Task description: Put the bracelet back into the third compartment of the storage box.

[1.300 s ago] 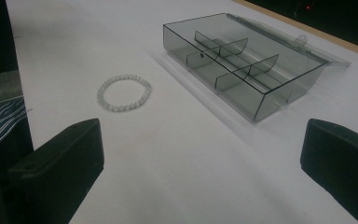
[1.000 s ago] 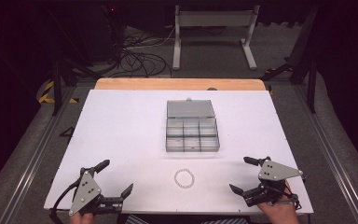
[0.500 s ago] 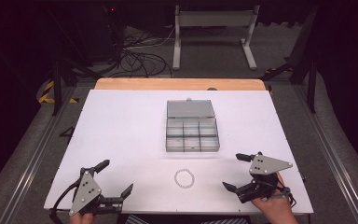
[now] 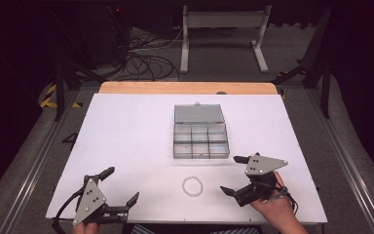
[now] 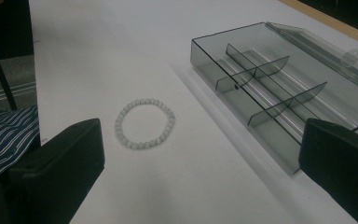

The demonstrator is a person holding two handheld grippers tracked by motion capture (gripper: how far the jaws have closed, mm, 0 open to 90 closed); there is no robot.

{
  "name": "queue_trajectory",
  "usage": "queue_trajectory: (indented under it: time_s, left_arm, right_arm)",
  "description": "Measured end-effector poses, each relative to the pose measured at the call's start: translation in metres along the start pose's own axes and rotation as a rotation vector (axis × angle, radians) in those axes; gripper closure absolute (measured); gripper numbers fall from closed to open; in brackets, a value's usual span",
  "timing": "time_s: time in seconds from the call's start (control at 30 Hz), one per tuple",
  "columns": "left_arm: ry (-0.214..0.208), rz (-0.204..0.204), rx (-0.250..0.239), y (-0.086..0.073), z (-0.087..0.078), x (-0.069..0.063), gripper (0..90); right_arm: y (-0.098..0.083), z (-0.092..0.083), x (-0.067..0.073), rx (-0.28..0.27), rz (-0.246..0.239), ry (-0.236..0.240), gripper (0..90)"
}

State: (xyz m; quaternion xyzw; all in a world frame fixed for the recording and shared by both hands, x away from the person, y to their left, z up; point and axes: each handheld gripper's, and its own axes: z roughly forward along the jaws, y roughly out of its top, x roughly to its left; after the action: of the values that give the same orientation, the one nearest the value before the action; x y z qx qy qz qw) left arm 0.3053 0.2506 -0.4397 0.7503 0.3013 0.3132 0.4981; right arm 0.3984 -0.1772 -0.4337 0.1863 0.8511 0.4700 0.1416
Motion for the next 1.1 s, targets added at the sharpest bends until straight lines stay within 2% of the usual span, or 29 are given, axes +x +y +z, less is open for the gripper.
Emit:
queue_trajectory:
  time_s: [1.1]
  left_arm:
    - [-0.002,0.015,0.014,0.000,0.000,0.002,1.8]
  right_arm:
    - [0.041,0.047,0.014,0.017,-0.073,0.085,0.8]
